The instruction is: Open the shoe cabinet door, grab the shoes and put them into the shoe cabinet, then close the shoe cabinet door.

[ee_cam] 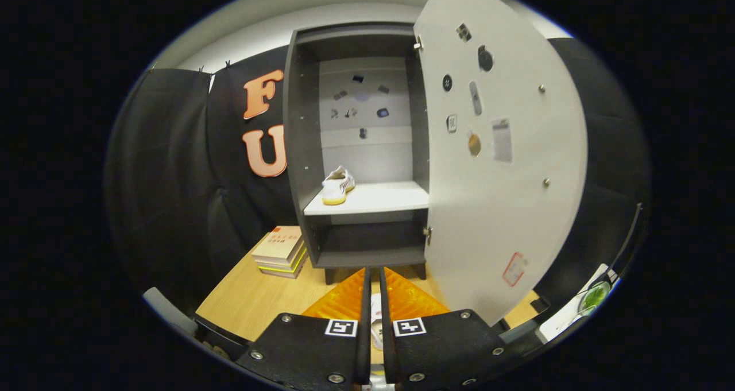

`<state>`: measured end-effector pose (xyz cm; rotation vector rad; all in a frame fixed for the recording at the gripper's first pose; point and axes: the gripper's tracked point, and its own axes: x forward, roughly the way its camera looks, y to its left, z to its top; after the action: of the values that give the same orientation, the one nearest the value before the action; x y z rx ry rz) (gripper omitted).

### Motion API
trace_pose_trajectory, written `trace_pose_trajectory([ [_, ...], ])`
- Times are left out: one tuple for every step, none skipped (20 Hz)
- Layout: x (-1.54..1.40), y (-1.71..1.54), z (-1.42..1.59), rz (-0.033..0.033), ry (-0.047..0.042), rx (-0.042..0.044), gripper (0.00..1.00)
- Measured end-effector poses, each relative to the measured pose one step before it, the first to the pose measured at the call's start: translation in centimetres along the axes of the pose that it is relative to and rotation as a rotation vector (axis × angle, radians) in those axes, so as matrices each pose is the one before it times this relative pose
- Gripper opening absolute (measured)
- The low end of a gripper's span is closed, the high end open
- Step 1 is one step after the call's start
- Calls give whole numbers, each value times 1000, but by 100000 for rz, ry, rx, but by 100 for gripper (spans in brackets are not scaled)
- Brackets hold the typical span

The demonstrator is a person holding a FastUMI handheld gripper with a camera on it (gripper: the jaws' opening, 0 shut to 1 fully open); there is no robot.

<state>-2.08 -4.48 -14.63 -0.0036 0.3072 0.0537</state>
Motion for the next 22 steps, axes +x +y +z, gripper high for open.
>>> trace_pose_trajectory([
  [1075,564,-1858,1415,3532,905,10],
  [1258,342,-2043,1288,4230,551,9],
  [1143,267,-2095,933,4016,94,10],
  [1327,151,-1837,468,4178,72,10],
  [1187,66,-1654,420,3493,-7,10],
  [1190,-103,-1466,420,3184,27,10],
  [1143,-122,-1400,410,3669,289,10],
  [1159,82,-1315,1143,3551,462,10],
  [1298,-152,-1167,503,2940,766,10],
  [1235,-273,-1035,378,3056,325,10],
  [1101,-449,-845,-642,2330,70,10],
  [1285,-275,-646,-508,1962,-82,10],
  [1177,-246,-546,-167,2265,45,10],
  [850,-361,-644,-154,2086,133,10],
  [870,-200,-442,103,1972,235,10],
  [683,-145,-356,151,1578,200,10],
  [745,-150,-33,-251,902,-302,11],
  [697,-172,-166,-165,1189,-747,11],
  [606,-98,-85,-81,1063,-586,11],
  [648,-8,-64,321,1342,-235,11],
  [550,78,20,628,1131,425,12],
  [460,-49,70,-21,691,50,12],
])
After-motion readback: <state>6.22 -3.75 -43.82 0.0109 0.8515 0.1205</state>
